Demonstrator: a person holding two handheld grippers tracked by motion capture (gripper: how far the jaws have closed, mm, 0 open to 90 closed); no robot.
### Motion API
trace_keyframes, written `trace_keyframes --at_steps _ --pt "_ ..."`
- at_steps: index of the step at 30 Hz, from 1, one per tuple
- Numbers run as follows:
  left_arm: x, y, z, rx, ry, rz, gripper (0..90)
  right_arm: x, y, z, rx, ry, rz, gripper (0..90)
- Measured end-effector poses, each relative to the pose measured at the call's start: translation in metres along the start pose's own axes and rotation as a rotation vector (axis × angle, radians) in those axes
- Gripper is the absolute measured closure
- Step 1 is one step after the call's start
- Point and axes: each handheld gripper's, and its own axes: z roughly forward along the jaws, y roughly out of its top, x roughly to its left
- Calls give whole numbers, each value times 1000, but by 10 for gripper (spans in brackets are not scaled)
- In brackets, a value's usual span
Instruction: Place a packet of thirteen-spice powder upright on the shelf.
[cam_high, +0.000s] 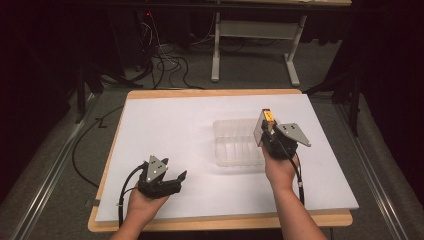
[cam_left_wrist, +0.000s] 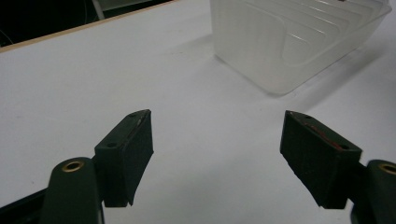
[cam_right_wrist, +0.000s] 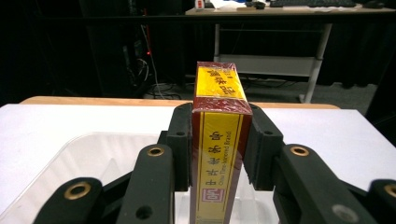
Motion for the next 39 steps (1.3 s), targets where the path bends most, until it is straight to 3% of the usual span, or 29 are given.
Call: trace_keyframes --at_steps 19,39 --pt "0 -1 1 14 -5 7 259 6 -13 12 16 -52 -9 682" --pt "-2 -2 3 23 -7 13 259 7 -38 27 63 -41 -33 678"
